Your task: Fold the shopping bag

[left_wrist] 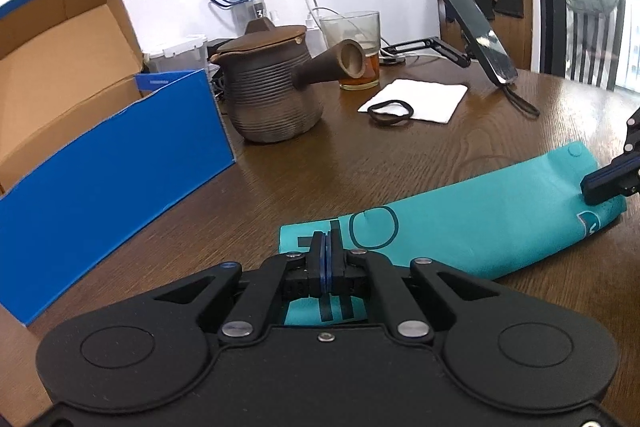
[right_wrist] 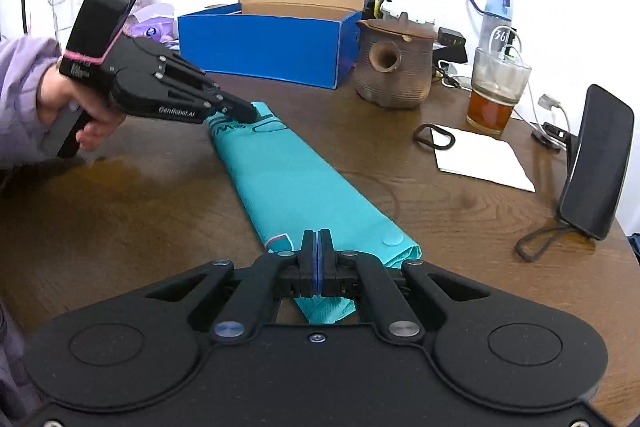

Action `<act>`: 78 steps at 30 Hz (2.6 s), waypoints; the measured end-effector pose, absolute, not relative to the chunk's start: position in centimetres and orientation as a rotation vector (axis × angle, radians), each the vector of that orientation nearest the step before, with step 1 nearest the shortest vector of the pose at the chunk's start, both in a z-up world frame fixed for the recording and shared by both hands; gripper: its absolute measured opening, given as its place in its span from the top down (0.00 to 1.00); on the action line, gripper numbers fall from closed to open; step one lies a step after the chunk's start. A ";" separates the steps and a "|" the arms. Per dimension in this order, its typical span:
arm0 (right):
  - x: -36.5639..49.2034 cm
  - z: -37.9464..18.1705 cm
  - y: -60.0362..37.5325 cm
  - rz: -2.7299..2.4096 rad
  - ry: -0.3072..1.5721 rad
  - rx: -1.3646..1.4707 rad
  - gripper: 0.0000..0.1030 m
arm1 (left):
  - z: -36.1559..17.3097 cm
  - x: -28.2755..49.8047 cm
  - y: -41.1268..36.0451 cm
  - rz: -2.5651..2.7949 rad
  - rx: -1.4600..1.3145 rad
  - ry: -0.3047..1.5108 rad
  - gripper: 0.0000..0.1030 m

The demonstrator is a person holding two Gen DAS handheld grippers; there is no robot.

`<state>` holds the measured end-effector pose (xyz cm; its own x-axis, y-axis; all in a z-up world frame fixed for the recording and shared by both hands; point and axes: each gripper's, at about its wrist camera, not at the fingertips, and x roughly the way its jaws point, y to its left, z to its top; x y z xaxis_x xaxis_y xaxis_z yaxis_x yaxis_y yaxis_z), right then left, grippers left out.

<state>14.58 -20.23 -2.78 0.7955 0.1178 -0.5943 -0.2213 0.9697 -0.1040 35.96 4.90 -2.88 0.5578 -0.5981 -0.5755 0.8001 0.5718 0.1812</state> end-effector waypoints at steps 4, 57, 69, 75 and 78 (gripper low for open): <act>14.4 -2.4 -19.9 0.199 0.612 -0.230 1.00 | -2.9 35.9 4.9 -0.861 0.460 0.488 0.97; 18.4 -3.0 -26.2 0.705 0.659 -0.368 0.44 | -1.3 29.0 -1.0 -1.316 1.047 0.082 0.46; 19.2 -2.9 -27.5 0.707 0.665 -0.266 0.44 | -2.9 27.8 -2.4 -1.410 1.295 0.063 0.59; 20.8 -3.0 -30.5 0.728 0.697 -0.057 0.46 | -3.4 29.4 -3.4 -1.397 1.334 0.005 0.63; 21.6 -3.1 -31.4 0.718 0.705 -0.006 0.47 | -5.4 28.9 -3.6 -1.342 1.476 -0.206 0.75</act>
